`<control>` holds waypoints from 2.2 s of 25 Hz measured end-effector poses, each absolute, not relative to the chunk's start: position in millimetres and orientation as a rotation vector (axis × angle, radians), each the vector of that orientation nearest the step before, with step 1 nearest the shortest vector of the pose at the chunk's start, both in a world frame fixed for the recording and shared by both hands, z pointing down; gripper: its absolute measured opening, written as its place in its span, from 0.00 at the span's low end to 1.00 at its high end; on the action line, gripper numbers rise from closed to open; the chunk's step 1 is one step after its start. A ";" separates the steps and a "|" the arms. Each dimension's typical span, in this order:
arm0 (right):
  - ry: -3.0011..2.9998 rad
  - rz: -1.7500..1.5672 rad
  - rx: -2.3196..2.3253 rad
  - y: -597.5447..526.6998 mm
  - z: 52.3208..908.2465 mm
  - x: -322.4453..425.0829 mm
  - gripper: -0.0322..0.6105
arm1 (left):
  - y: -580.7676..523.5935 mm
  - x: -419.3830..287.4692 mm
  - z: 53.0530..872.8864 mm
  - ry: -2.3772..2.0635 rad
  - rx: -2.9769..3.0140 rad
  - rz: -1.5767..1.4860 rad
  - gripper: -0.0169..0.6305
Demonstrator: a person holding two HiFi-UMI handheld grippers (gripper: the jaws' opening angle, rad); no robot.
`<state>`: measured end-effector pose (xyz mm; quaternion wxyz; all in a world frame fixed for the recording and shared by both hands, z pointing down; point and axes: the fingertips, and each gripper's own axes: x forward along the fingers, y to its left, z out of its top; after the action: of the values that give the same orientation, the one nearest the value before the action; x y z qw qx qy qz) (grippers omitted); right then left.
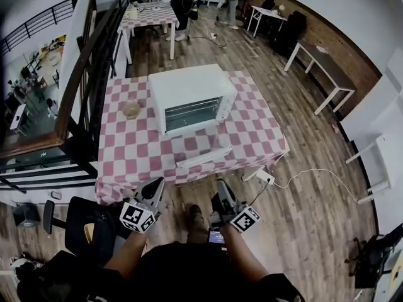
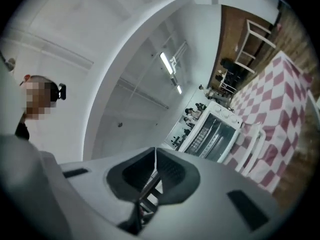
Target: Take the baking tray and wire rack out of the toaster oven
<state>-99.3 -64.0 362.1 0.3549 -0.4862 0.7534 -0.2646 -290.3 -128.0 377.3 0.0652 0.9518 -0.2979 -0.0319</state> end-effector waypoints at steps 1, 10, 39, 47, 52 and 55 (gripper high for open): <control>1.925 -0.705 -1.226 -77.3 363.5 -95.2 0.05 | -137.0 -288.8 378.1 -0.911 2.867 -0.096 0.01; 1.829 -0.834 -1.049 -138.5 446.7 6.1 0.13 | -156.9 -220.8 454.5 -1.098 2.793 -0.067 0.01; 1.581 -1.370 -1.093 -404.6 639.6 34.5 0.39 | -254.0 -199.5 519.9 -1.420 2.511 0.058 0.01; 1.560 -1.327 -1.084 -427.8 646.0 40.5 0.36 | -256.0 -190.8 513.9 -1.400 2.525 0.048 0.01; 1.550 -1.318 -1.043 -437.6 645.9 42.3 0.33 | -255.4 -189.8 516.9 -1.393 2.520 0.061 0.01; 1.558 -1.304 -1.007 -438.6 642.2 42.0 0.30 | -254.0 -188.8 518.0 -1.389 2.519 0.064 0.01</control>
<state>42.0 -438.6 642.2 0.4232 -0.4024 0.6225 -0.5209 -188.8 -254.0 518.0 0.1317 0.8679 -0.4784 0.0221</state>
